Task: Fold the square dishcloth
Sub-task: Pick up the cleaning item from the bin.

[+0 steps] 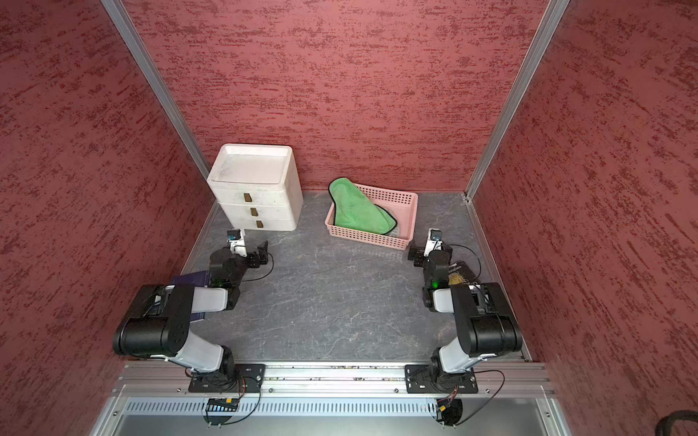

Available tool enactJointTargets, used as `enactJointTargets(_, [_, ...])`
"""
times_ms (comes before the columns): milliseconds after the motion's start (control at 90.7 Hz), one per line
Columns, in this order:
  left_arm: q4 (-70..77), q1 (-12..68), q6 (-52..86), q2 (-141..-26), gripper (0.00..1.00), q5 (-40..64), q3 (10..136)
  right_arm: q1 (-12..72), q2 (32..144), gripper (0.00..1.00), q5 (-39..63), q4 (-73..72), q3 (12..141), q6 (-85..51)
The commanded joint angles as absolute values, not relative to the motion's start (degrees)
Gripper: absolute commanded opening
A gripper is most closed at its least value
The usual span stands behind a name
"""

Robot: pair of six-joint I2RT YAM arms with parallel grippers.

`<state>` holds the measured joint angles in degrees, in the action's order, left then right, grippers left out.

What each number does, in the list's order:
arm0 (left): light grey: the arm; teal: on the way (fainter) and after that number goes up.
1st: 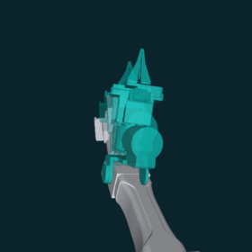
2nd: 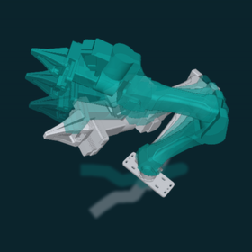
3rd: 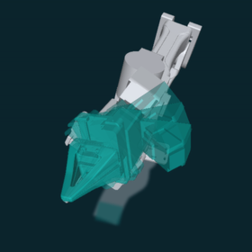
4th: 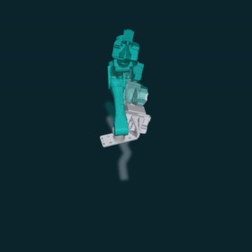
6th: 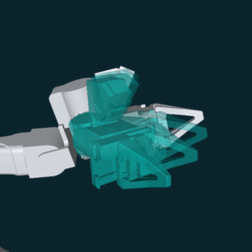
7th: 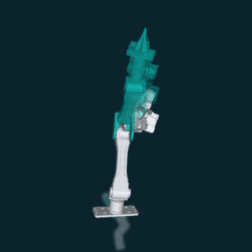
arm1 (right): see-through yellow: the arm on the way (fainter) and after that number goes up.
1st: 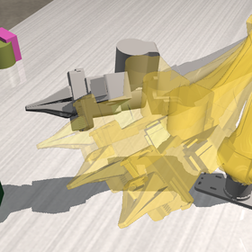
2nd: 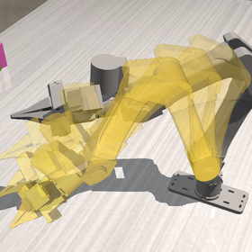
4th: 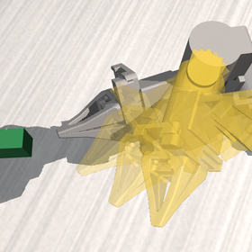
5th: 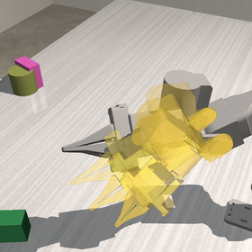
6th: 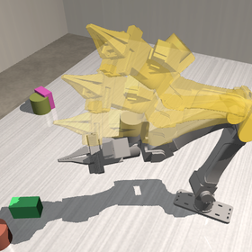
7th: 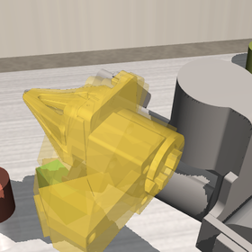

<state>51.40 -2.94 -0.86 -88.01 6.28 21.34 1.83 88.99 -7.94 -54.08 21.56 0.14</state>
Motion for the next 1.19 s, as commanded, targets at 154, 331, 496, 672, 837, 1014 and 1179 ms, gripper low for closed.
enactJointTargets(154, [51.85, -2.95, -1.17, -87.53, 1.00, 6.85, 21.54, 1.73, 88.64, 0.99, -7.18, -54.29, 21.17, -0.31])
enactJointTargets(331, [51.85, -3.03, -1.08, -87.49, 1.00, 6.98, 21.56, 1.75, 88.72, 0.99, -7.17, -53.65, 21.48, -0.45])
enactJointTargets(496, [49.62, -3.56, -0.68, -84.53, 1.00, 7.88, 21.43, 7.10, 81.74, 0.99, -23.63, -50.56, 20.92, 2.18])
enactJointTargets(672, [13.65, -2.72, -7.45, -68.94, 1.00, 15.98, 32.76, 9.69, 64.47, 0.99, -22.77, -10.75, 34.86, -14.35])
enactJointTargets(837, [-17.13, 7.85, -16.27, -67.31, 1.00, 17.47, 50.94, 9.70, 53.72, 0.98, -8.11, -5.93, 37.41, -30.42])
enactJointTargets(1014, [-24.02, 20.74, -16.71, -75.22, 1.00, 14.95, 62.98, 11.62, 68.41, 0.98, -9.29, 15.17, 52.76, -27.70])
enactJointTargets(1179, [-26.29, 23.98, -12.13, -92.03, 1.00, 12.69, 78.53, 14.61, 72.08, 0.98, -12.64, 14.47, 50.72, -28.28])
